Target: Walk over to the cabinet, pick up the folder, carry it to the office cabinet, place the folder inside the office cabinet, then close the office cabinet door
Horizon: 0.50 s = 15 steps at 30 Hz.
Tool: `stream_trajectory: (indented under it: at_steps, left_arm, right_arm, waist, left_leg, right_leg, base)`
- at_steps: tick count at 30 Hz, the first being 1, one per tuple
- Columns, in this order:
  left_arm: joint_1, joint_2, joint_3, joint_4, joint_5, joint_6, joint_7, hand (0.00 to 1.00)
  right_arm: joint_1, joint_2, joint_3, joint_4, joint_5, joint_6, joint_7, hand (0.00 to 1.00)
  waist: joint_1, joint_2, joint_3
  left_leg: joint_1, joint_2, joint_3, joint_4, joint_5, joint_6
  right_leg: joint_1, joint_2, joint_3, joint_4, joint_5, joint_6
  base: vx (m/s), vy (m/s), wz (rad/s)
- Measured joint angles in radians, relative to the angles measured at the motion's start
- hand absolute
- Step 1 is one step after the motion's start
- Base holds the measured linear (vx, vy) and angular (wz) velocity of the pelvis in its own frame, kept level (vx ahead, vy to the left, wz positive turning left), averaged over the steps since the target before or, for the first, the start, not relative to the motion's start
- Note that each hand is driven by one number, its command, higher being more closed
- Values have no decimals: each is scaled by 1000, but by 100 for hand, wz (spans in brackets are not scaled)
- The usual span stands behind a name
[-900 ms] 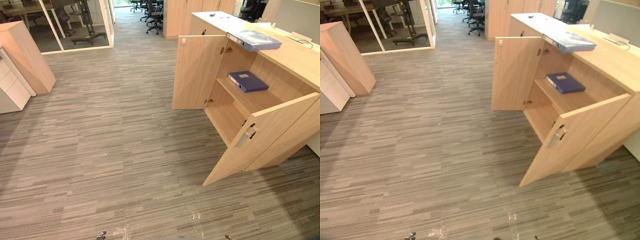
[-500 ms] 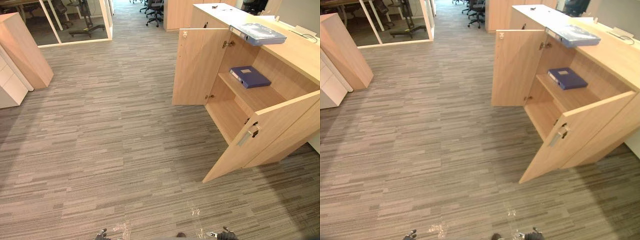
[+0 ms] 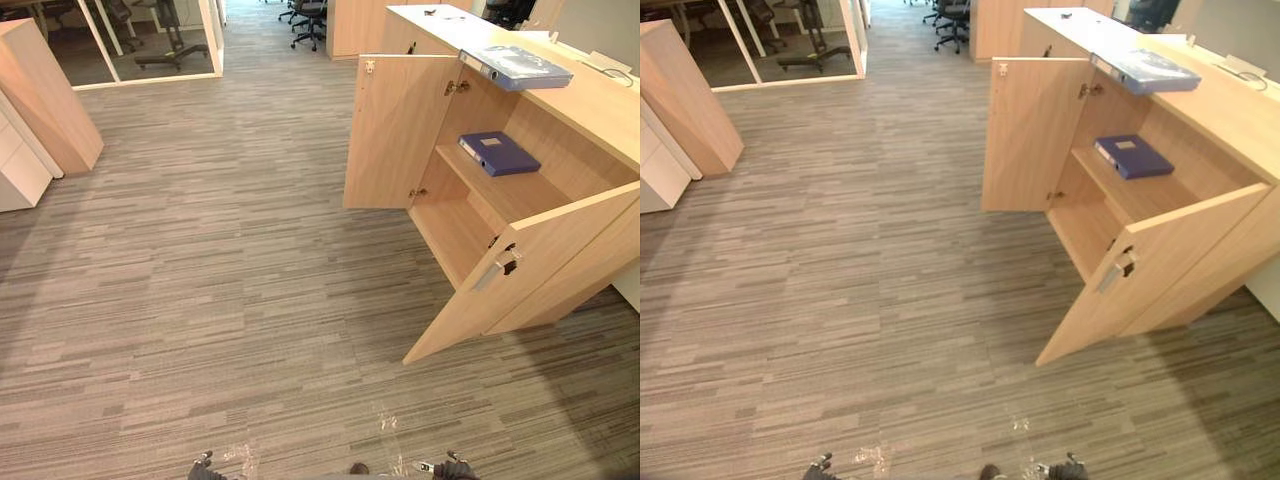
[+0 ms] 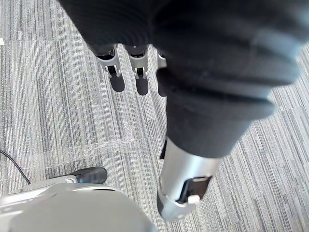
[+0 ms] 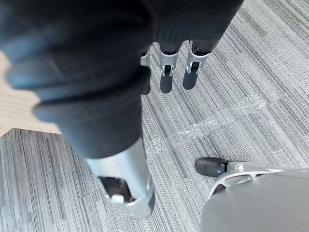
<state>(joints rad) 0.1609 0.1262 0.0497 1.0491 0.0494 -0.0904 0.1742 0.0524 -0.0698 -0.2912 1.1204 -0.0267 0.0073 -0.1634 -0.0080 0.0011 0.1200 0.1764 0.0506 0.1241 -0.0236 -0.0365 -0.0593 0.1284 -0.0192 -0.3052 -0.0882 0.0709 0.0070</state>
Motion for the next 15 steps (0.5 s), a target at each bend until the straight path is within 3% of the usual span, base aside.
stream_trajectory:
  at_steps: [15]
  left_arm:
    - [0, 2, 0, 0, 1, -1, 23, 0]
  right_arm:
    - [1, 6, -1, -8, 0, 0, -7, 0]
  waist:
    - [0, -7, 4]
  left_leg:
    - [1, 0, 3, -2, 0, 0]
  right_leg:
    - [2, 0, 1, 0, 0, 0]
  base:
    - [0, 0, 0]
